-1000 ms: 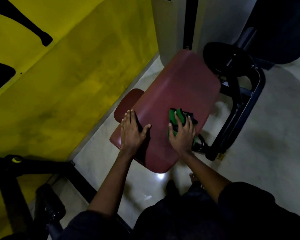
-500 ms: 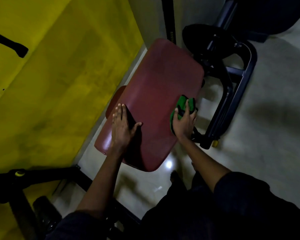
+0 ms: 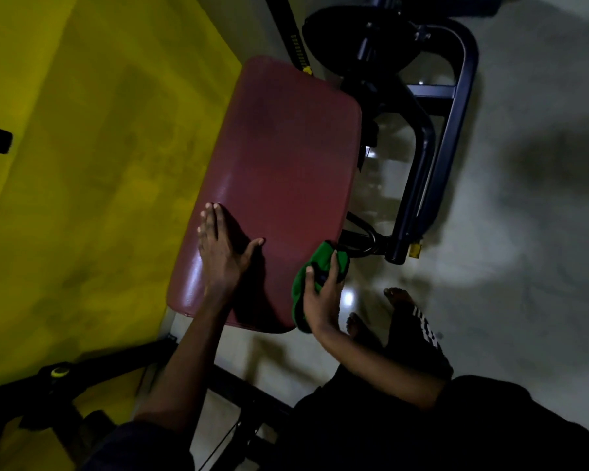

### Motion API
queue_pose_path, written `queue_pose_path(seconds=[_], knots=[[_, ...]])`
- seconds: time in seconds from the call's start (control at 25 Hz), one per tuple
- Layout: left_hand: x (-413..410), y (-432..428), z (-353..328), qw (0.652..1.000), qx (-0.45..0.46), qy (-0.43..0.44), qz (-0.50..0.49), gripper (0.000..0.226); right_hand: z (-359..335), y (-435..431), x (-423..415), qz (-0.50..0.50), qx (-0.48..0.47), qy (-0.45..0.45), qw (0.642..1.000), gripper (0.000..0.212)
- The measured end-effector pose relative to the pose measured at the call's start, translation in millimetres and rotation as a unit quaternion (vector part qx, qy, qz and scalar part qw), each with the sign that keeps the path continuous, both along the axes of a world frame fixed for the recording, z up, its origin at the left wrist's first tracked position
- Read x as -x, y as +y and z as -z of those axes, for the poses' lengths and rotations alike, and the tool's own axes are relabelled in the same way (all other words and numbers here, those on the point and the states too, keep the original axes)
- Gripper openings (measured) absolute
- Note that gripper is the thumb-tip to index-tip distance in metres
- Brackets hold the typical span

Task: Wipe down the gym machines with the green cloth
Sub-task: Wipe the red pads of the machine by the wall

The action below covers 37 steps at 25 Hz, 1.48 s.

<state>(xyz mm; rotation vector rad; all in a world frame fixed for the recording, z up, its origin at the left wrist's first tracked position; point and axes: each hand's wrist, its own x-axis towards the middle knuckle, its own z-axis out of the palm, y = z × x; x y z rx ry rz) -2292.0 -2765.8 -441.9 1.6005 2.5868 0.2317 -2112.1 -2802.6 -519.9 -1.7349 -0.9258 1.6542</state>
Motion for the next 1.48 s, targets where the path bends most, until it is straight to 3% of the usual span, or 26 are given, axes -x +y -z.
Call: queue_pose_path(seconds=[0.12,0.32,0.6,0.88,0.96,1.04,1.12,1.28,1.36,1.48], knots=[[2,-1,0,1.0,0.001,-0.002,0.005,0.109,17,30,2,0.078,-0.002,0.004,0.997,0.059],[1,-2,0,1.0,-0.003,-0.009,0.015,0.109,36,96,-16,0.106,0.022,0.025,0.994,0.058],[-1,3,-3,1.0,0.0,-0.024,-0.004,0.111,21,23,1,0.07,0.01,-0.03,0.997,0.053],[13,10,-17,0.999,-0.016,-0.048,0.016,0.101,21,97,-8,0.023,-0.075,-0.119,0.99,0.053],[13,10,-17,0.998,-0.029,-0.058,0.006,0.101,18,111,-10,-0.025,-0.15,-0.196,0.969,0.051],[11,11,-16,0.994,-0.046,-0.094,-0.038,0.098,21,102,-10,-0.113,-0.283,-0.27,0.913,0.048],[13,15,-18,0.991,-0.047,-0.106,-0.069,0.096,27,89,-7,-0.223,-0.405,-0.279,0.842,0.046],[12,15,-19,0.991,-0.04,-0.106,-0.067,0.091,23,139,-22,-0.323,-0.508,-0.253,0.757,0.048],[13,15,-20,0.99,-0.049,-0.109,-0.075,0.091,19,167,-22,-0.318,-0.513,-0.253,0.756,0.046],[12,16,-21,0.988,-0.044,-0.125,-0.081,0.091,8,194,1,-0.241,-0.451,-0.251,0.822,0.042]])
